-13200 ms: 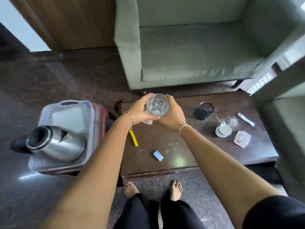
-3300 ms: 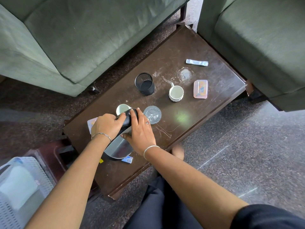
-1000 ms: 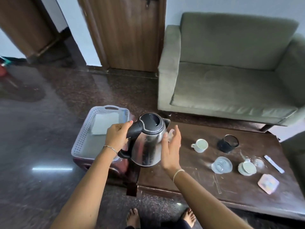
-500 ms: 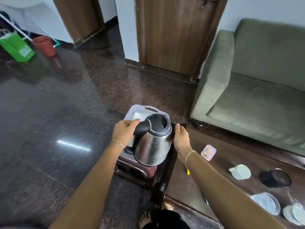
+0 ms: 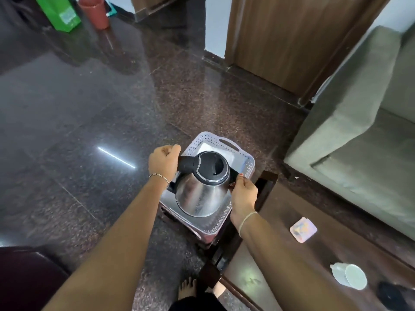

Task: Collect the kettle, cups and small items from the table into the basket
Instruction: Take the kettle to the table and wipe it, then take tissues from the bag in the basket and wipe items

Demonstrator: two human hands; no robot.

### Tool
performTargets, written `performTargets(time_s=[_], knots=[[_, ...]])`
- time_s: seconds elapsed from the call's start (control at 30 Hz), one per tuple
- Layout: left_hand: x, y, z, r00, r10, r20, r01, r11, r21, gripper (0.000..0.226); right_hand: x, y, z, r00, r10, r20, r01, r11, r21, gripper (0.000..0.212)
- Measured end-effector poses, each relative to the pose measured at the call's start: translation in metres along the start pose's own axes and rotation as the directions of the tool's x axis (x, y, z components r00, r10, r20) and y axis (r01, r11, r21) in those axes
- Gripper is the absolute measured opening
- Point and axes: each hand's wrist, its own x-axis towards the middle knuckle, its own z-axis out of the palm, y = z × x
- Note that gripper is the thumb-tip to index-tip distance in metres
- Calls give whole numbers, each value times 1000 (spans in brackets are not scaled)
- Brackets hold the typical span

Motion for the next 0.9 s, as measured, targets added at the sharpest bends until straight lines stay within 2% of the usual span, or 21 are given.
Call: performTargets(time_s=[0.13,0.27,0.4,0.6,0.8,0.9], knots=[[5,-18,11,998,-40,-45,39,999,-34,24,4,23,8,998,49,-29,-47,998,45,37],[5,-35,19,995,-79,-66,72,992,-105,28,5,37,11,995,96,-31,-92,989,118,27],[12,-55,19,989,-130,-66,116,975,-191,36,0,51,14,996,90,-17,-87,989,122,27],[19,-54,21,985,-167,-36,154,961,-232,31,-7,65,19,996,91,-16,-88,987,136,28],[20,-55,20,981,-188,-55,174,965,-194,38,-11,70,23,999,50,9,-51,990,132,24],[20,-52,23,980,-177,-92,166,979,-116,46,-12,69,23,999,47,26,-49,992,113,26]])
